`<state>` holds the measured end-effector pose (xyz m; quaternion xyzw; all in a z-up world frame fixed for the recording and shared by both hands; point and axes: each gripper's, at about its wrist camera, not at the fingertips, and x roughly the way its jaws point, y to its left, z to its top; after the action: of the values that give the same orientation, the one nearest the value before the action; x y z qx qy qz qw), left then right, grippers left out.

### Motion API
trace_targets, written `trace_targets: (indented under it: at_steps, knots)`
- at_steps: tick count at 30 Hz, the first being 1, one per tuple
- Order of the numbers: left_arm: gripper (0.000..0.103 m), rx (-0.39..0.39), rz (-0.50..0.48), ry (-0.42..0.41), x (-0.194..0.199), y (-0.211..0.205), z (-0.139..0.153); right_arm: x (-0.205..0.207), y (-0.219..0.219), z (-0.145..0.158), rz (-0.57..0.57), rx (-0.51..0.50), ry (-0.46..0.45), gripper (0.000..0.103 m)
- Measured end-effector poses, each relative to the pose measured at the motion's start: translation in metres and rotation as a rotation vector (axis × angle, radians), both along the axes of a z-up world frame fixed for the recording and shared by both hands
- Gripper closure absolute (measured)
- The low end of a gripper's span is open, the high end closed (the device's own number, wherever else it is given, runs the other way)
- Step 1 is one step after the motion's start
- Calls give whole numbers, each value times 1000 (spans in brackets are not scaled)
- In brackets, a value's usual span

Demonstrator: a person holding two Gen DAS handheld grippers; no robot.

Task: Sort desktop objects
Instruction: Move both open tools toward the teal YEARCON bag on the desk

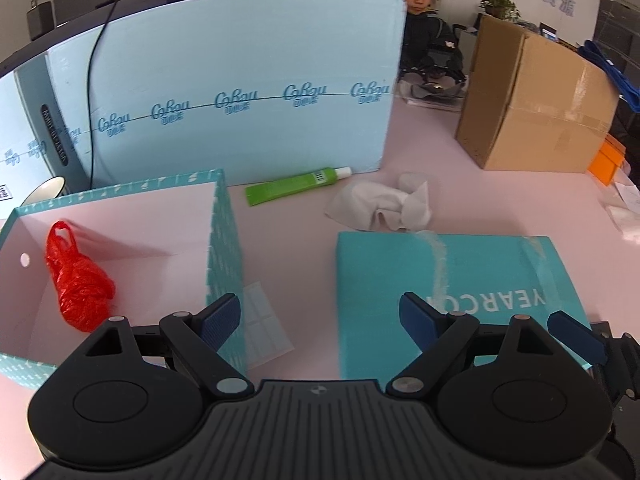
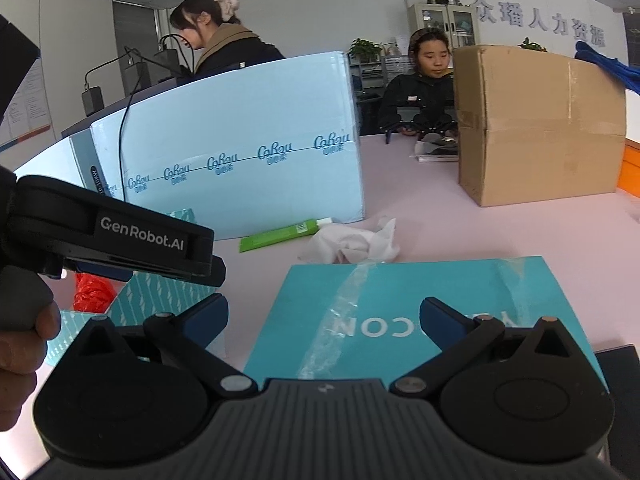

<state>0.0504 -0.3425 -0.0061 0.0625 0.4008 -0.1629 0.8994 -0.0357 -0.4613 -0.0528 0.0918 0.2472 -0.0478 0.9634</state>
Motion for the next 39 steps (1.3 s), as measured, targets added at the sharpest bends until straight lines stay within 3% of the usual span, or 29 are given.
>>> trace_targets:
  at_steps: [18, 39]
  knots:
    - [18, 6, -93, 36, -16, -20, -7, -21, -8, -4, -65, -1, 35, 0]
    - [18, 7, -100, 81, -24, -27, -18, -35, -9, -8, -56, -8, 80, 0]
